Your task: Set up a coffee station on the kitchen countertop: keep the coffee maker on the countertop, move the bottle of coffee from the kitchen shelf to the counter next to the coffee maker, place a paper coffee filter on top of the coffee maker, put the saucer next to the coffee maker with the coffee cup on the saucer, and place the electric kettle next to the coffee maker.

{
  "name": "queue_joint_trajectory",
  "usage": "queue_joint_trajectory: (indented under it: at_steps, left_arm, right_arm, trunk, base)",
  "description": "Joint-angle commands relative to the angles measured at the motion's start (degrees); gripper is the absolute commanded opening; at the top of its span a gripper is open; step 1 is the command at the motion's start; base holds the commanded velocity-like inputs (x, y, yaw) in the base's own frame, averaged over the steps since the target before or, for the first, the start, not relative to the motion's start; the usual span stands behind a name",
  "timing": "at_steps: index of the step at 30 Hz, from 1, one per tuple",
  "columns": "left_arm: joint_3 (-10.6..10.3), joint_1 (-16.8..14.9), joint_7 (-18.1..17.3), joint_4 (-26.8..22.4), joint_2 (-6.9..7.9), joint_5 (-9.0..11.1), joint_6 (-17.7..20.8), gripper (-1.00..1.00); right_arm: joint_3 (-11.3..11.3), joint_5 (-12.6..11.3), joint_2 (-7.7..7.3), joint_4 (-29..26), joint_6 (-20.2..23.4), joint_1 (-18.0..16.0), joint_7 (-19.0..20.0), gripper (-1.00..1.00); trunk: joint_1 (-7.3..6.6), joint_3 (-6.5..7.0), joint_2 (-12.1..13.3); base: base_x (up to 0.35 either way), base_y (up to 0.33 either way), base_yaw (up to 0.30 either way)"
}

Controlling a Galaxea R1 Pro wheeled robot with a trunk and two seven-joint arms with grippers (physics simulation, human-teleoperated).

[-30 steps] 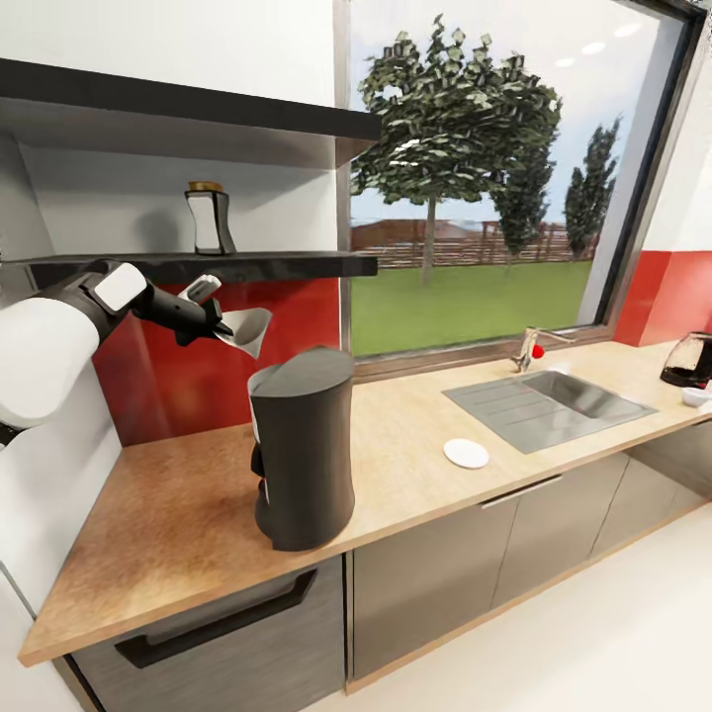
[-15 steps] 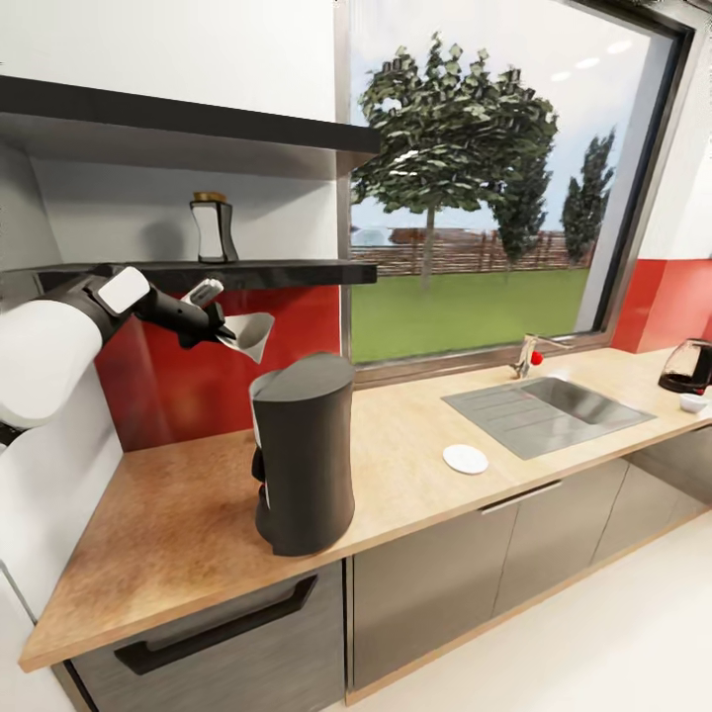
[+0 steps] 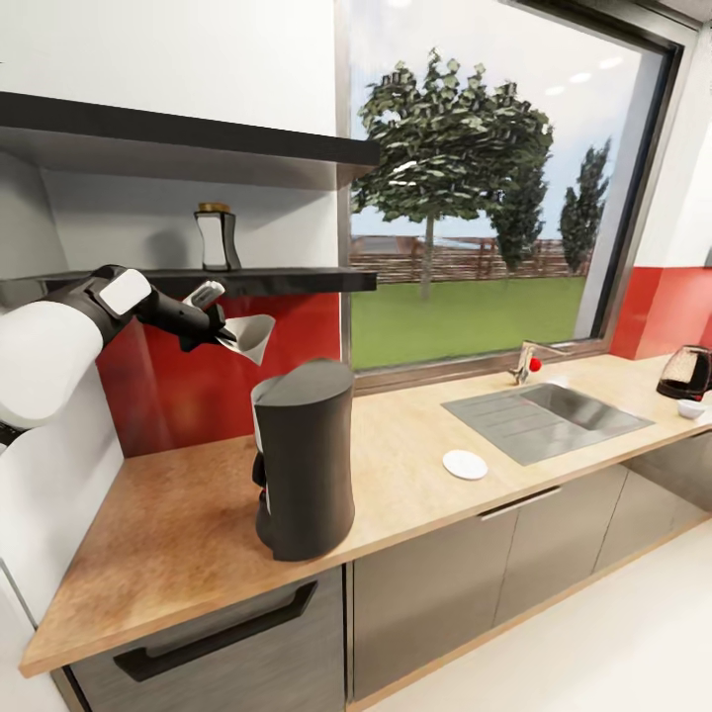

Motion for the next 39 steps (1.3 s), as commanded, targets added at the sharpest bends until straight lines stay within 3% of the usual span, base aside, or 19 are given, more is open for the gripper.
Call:
queue_joint_trajectory:
  at_steps: [1, 39]
  left_arm:
    - [0.43, 0.0, -0.17, -0.03, 0.02, -0.47, 0.21, -1.0]
    - [0.38, 0.62, -0.17, 0.2, -0.15, -0.34, 0.21, -1.0]
  right_arm:
    - [-0.04, 0.01, -0.01, 0.06, -0.19, -0.02, 0.22, 1.0]
    - [-0.04, 0.01, -0.01, -0.02, -0.18, -0.02, 0.22, 1.0]
  trunk:
    - [0.02, 0.07, -0.03]
    - [0.02, 0.79, -0.03]
  base:
    - [0.0, 0.0, 0.0]
    - [0.0, 0.0, -0.017]
